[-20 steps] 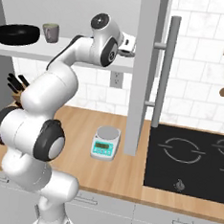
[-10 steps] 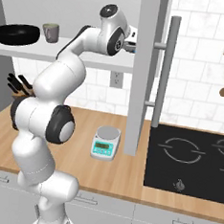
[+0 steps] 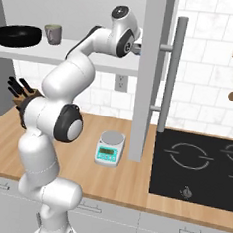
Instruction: Gather all objects into one cabinet and sort the glasses and bowls to opposite sides.
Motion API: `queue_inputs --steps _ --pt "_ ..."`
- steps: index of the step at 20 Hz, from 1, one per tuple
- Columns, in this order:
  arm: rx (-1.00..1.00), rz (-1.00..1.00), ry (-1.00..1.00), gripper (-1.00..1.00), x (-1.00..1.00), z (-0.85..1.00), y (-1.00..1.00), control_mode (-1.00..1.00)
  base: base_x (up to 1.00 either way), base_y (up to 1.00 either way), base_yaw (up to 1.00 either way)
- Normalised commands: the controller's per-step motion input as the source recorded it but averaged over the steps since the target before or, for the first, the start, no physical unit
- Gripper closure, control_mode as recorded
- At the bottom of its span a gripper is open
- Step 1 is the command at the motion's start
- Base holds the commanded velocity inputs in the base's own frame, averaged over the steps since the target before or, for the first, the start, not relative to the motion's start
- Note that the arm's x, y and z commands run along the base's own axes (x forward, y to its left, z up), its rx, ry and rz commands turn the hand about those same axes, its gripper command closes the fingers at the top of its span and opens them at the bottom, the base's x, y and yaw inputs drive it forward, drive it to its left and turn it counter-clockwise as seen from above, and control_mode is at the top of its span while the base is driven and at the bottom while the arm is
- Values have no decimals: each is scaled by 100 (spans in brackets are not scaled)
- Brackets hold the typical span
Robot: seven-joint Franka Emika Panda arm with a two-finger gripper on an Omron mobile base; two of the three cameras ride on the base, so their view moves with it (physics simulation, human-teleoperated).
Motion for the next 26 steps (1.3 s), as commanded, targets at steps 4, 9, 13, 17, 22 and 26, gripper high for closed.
queue_inputs --steps 4,9,13,17,22,26 --pt "0 0 0 100 21 -4 -8 -100 0 0 0" --pt "0 0 0 100 20 0 -5 -100 0 0 0" --pt "0 0 0 100 8 0 0 -100 0 0 0" --pt "0 0 0 -100 1 0 0 -100 0 0 0" --pt "0 0 0 -100 0 0 0 -100 0 0 0" --pt "0 0 -12 -100 -39 0 24 -100 0 0 0"
